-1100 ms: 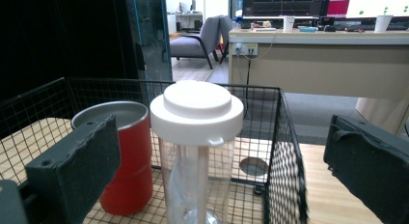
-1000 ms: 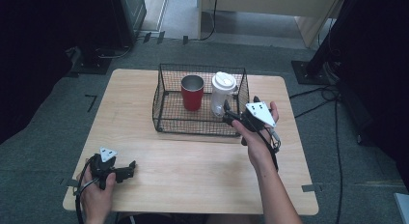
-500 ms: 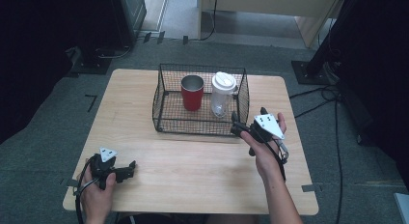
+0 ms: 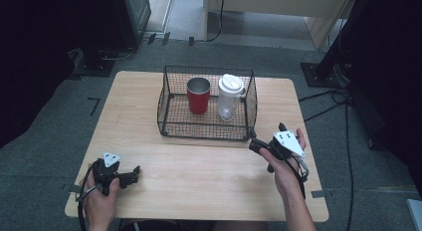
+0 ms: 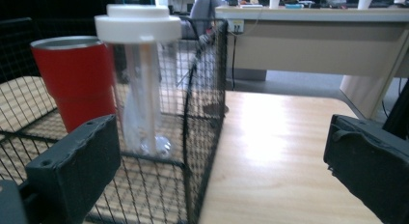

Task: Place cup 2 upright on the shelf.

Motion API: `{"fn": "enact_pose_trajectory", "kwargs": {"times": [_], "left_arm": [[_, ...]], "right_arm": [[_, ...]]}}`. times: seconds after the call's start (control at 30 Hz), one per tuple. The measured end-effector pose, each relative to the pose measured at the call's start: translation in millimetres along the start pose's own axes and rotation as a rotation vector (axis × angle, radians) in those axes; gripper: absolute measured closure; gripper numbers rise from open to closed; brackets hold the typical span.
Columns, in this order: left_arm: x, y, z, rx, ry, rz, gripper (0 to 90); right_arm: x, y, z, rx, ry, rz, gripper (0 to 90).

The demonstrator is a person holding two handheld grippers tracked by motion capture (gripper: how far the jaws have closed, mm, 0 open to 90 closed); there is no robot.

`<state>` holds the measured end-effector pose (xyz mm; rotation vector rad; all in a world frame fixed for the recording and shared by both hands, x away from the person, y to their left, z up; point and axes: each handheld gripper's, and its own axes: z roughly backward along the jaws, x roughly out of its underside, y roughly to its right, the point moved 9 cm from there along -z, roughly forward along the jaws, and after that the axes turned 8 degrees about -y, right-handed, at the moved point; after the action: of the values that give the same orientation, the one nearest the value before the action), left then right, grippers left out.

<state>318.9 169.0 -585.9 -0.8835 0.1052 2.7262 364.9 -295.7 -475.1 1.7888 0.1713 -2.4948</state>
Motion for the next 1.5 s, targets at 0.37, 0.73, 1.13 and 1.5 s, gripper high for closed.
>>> {"fn": "enact_pose_trajectory", "kwargs": {"times": [0.37, 0.73, 1.13, 1.5], "left_arm": [[0.2, -0.1, 0.0, 0.001, -0.002, -0.003, 0.0], [0.3, -0.1, 0.1, -0.001, -0.003, -0.002, 0.0], [0.2, 0.0, 0.0, -0.001, -0.002, -0.002, 0.0], [0.3, 0.0, 0.0, -0.001, -0.002, -0.002, 0.0]], "right_arm": [[32.9, 28.3, 13.9, 0.034, -0.040, -0.015, 0.0], [63.4, 59.7, 31.5, 0.076, -0.084, -0.015, 0.0], [92.3, 86.3, 46.3, 0.119, -0.161, -0.005, 0.0], [119.7, 94.3, 57.6, 0.053, -0.412, 0.069, 0.0]]}}
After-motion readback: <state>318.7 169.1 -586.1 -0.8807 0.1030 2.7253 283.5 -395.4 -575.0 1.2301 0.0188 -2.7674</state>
